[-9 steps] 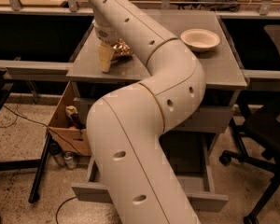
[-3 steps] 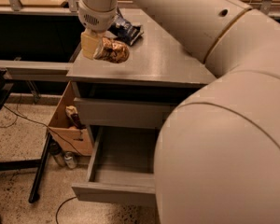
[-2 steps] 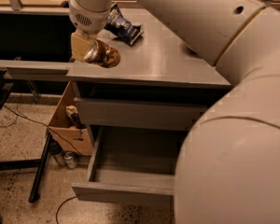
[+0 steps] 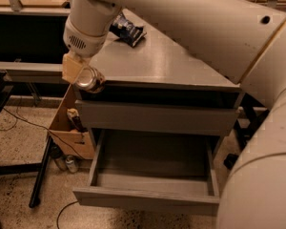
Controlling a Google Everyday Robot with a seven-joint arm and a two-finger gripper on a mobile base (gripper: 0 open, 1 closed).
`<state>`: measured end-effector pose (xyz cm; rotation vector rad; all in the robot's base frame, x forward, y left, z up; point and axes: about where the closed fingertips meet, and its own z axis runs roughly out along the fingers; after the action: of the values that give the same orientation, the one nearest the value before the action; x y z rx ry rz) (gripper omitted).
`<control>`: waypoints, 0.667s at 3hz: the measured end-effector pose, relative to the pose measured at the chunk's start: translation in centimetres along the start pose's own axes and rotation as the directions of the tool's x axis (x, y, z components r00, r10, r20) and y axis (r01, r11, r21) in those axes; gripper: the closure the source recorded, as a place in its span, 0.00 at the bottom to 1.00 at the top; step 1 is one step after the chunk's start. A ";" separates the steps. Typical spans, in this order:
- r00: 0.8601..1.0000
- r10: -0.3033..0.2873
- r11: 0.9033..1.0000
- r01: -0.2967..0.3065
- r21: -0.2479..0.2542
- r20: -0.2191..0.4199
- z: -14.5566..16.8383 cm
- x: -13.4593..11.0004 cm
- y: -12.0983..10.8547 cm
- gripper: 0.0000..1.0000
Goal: Place orange can into middle drawer
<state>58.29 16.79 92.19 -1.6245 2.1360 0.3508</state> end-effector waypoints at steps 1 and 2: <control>1.000 0.021 0.997 -0.020 -0.068 0.018 1.2 0.3 2.2 1.00; 1.000 0.023 0.986 -0.020 -0.163 0.016 2.5 0.6 3.1 1.00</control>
Offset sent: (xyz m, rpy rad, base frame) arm -0.0299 0.0192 -0.0412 0.0813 0.2517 0.1259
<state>55.67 18.27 89.53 -1.6803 2.1611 0.5575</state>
